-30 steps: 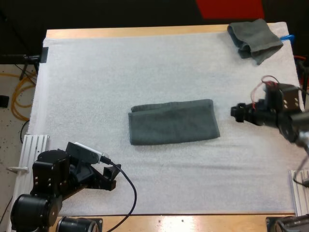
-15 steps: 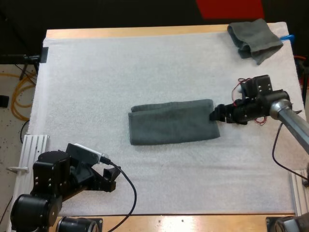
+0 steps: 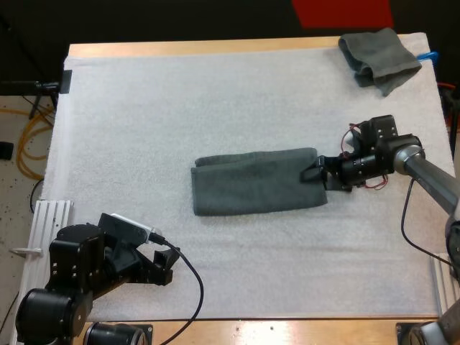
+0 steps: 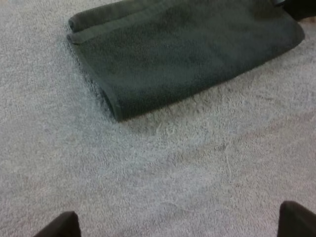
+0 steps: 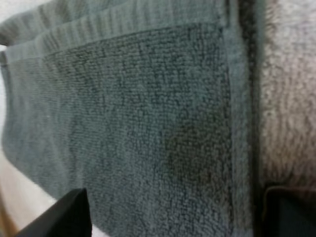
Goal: Pick towel from pile fold and stack
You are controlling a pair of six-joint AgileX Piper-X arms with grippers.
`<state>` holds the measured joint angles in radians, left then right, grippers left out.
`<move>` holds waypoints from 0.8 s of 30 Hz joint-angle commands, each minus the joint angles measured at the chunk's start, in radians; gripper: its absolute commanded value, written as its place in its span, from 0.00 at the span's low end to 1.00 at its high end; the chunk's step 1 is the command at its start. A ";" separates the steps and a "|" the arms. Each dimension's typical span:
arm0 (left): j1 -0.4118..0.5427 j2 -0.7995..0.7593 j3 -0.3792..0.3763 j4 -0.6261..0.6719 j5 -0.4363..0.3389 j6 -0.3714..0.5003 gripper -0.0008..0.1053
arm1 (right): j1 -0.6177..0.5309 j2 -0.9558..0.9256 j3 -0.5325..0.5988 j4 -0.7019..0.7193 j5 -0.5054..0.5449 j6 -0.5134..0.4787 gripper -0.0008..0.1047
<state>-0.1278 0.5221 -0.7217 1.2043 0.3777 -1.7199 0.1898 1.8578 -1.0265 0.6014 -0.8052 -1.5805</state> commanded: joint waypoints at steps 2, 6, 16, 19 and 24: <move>0.000 -0.002 -0.006 0.005 -0.007 -0.010 0.72 | 0.001 0.032 0.004 0.011 -0.022 0.024 0.67; 0.000 -0.002 -0.006 0.005 -0.007 -0.010 0.72 | 0.001 0.034 0.004 0.011 -0.025 0.032 0.62; 0.000 -0.002 -0.006 0.005 -0.005 -0.010 0.72 | 0.031 0.034 0.004 0.017 -0.031 0.024 0.01; 0.000 -0.002 -0.006 0.005 0.000 -0.010 0.72 | 0.049 0.030 0.004 0.012 0.054 0.022 0.01; 0.000 -0.002 -0.006 0.005 0.000 -0.010 0.72 | 0.066 -0.017 0.004 0.046 0.143 -0.020 0.01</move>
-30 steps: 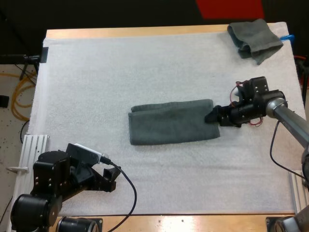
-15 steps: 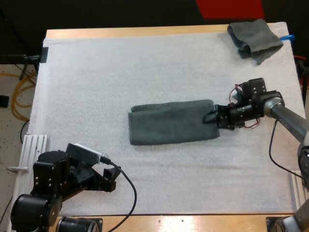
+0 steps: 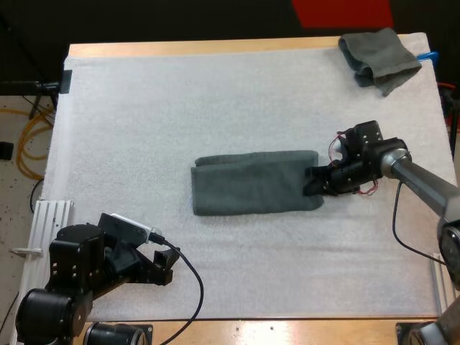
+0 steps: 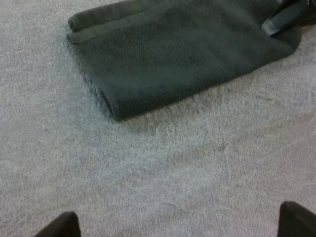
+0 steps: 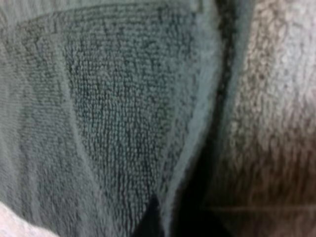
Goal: Pick towel from pile fold and stack
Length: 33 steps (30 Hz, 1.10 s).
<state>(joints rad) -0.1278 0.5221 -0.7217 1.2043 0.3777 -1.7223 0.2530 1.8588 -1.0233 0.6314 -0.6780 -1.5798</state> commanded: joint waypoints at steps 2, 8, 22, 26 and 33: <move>0.000 -0.002 -0.006 0.005 0.000 -0.008 0.72 | 0.003 -0.062 0.001 0.057 0.098 -0.058 0.01; 0.000 -0.002 -0.006 0.005 0.000 -0.008 0.72 | 0.003 -0.203 0.001 0.205 0.420 -0.164 0.01; 0.000 -0.002 -0.006 0.005 0.000 -0.008 0.72 | 0.053 -0.385 -0.021 0.324 0.752 -0.156 0.01; 0.000 -0.002 -0.006 0.005 0.000 -0.008 0.72 | 0.144 -0.366 -0.021 0.294 0.656 -0.070 0.01; 0.000 -0.002 -0.006 0.003 0.000 -0.008 0.72 | 0.284 -0.270 -0.021 0.151 0.501 0.094 0.01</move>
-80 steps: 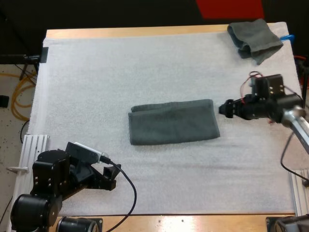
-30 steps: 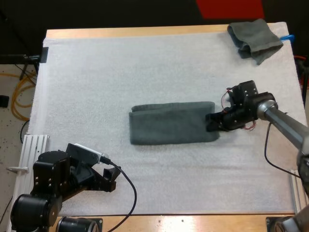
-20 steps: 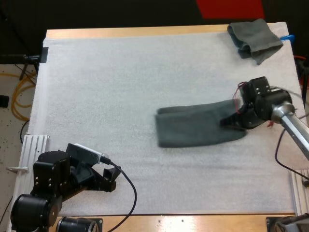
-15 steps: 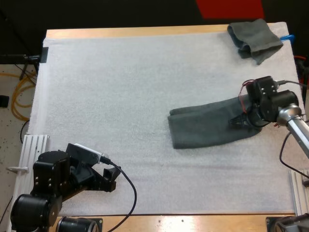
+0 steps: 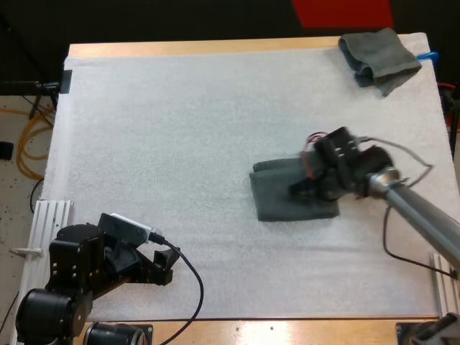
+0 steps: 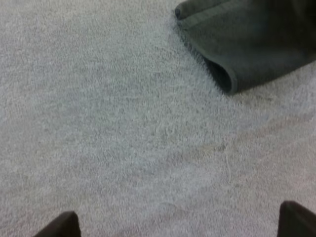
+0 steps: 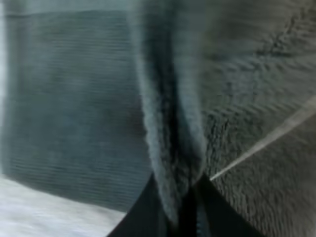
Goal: Pick towel from pile fold and stack
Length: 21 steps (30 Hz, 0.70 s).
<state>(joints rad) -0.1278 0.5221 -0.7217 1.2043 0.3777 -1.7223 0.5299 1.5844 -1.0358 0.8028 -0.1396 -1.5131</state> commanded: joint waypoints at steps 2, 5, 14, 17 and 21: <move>0.000 -0.002 -0.006 0.003 0.002 -0.008 0.72 | 0.037 0.037 -0.009 -0.081 -0.076 0.070 0.01; 0.000 -0.002 -0.006 0.005 0.029 -0.008 0.72 | 0.060 0.075 -0.009 -0.145 -0.116 0.132 0.01; 0.000 -0.002 -0.006 0.005 0.037 -0.008 0.72 | 0.068 0.136 -0.009 -0.244 -0.258 0.213 0.01; 0.000 -0.002 -0.006 0.005 0.037 -0.008 0.72 | 0.068 0.136 -0.009 -0.247 -0.254 0.215 0.01; 0.000 -0.002 -0.006 0.005 0.037 -0.008 0.72 | 0.068 0.136 -0.009 -0.237 -0.194 0.215 0.02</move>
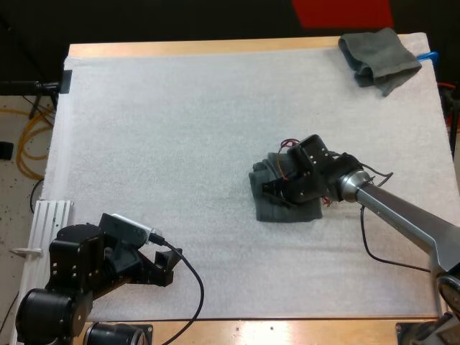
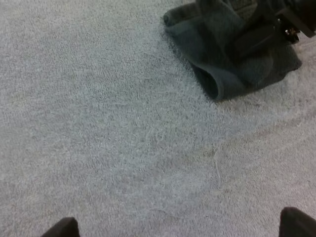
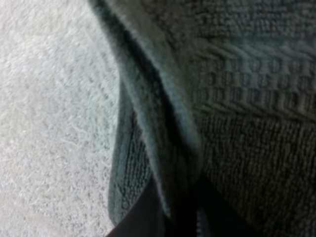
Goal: Pick towel from pile fold and stack
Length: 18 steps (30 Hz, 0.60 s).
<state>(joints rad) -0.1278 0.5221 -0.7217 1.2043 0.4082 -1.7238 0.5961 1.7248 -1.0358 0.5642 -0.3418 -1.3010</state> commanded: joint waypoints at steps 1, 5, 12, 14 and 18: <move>0.000 -0.002 -0.006 0.005 0.007 -0.006 0.72 | 0.002 -0.004 -0.009 0.002 0.008 0.003 0.06; 0.000 -0.002 -0.006 0.005 0.007 -0.006 0.72 | 0.002 -0.004 -0.009 -0.019 -0.033 0.001 0.48; 0.000 -0.002 -0.006 0.005 0.012 -0.006 0.72 | 0.003 -0.061 -0.012 -0.035 -0.108 -0.036 0.69; 0.000 -0.002 -0.006 0.005 0.012 -0.006 0.72 | 0.003 -0.089 -0.012 -0.003 -0.108 -0.036 0.69; 0.000 -0.002 -0.006 0.005 0.012 -0.006 0.72 | 0.005 -0.101 -0.010 0.020 -0.118 -0.034 0.69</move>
<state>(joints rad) -0.1278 0.5221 -0.7217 1.2043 0.4149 -1.7238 0.5971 1.6285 -1.0387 0.5739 -0.4510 -1.3238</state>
